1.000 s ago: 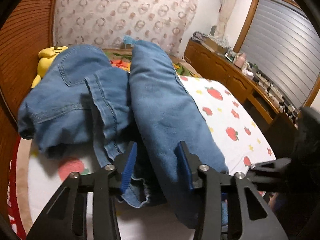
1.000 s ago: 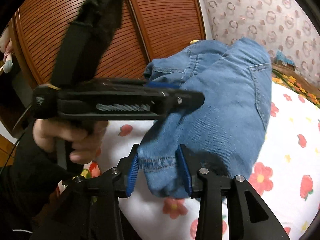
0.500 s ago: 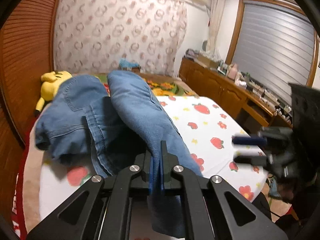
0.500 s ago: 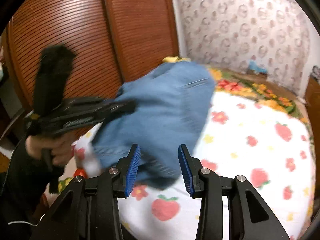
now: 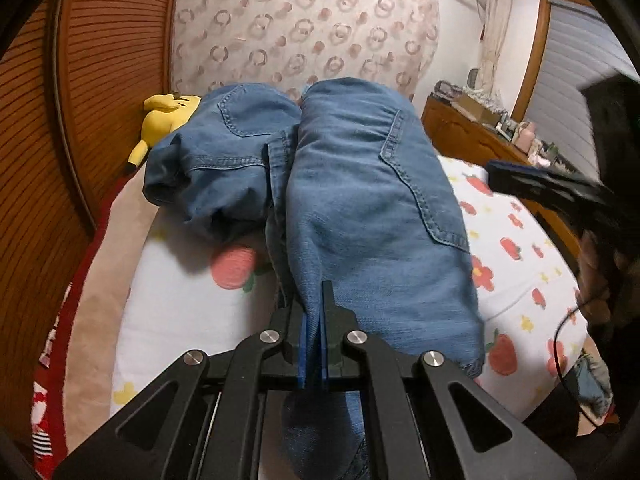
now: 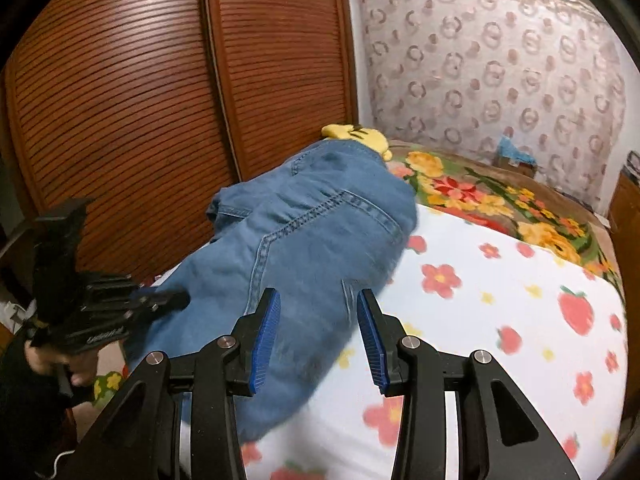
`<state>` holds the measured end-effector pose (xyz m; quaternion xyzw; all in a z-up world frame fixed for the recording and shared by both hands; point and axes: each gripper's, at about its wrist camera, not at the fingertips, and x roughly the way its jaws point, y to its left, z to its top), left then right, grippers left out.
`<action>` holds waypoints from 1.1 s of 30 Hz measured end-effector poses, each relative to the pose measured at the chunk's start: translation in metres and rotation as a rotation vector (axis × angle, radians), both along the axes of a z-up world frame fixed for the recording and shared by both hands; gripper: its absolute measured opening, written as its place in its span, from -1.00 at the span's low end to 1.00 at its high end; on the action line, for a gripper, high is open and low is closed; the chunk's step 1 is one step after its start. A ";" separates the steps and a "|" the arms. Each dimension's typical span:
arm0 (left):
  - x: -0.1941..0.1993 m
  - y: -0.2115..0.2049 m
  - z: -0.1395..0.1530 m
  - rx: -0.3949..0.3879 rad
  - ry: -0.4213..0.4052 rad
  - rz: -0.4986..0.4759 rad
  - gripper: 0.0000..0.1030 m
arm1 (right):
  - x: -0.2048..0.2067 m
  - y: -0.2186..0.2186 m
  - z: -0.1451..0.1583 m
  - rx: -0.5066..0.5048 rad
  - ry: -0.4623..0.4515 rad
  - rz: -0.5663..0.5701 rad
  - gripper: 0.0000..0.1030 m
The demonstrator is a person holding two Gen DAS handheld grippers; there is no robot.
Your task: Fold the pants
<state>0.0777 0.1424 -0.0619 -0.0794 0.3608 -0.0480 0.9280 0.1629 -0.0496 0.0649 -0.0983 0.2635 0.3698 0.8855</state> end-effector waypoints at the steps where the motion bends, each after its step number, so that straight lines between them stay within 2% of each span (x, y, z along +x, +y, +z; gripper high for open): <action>1: 0.001 0.000 -0.002 0.006 0.005 0.002 -0.90 | 0.007 0.005 -0.002 -0.005 0.004 0.000 -0.20; 6: 0.002 0.001 -0.008 0.002 0.018 0.005 -0.90 | 0.049 0.024 -0.021 -0.030 0.037 -0.013 -0.20; 13: -0.003 0.012 0.005 -0.021 0.016 0.027 -0.72 | 0.064 0.027 -0.019 -0.023 0.065 -0.017 -0.05; 16: 0.002 0.015 0.015 0.006 0.013 0.041 -0.54 | 0.066 0.026 -0.015 -0.010 0.076 -0.014 -0.02; 17: 0.004 0.016 0.019 0.016 0.006 0.043 -0.42 | 0.067 0.025 -0.015 -0.001 0.077 -0.013 -0.01; 20: 0.015 0.017 0.026 0.024 -0.005 0.032 0.14 | 0.070 0.018 -0.015 0.018 0.076 -0.020 0.08; 21: 0.020 0.017 0.026 0.028 -0.001 0.026 0.23 | 0.072 0.015 -0.015 0.024 0.072 -0.031 0.12; 24: 0.039 0.015 0.024 0.021 0.021 0.002 0.24 | 0.081 0.007 -0.019 0.033 0.064 -0.066 0.33; 27: 0.057 0.013 0.016 0.001 0.052 -0.016 0.24 | 0.092 0.007 -0.024 0.021 0.093 -0.054 0.37; 33: 0.078 0.007 -0.003 -0.004 0.130 -0.037 0.24 | 0.120 0.011 -0.030 0.065 0.205 0.001 0.47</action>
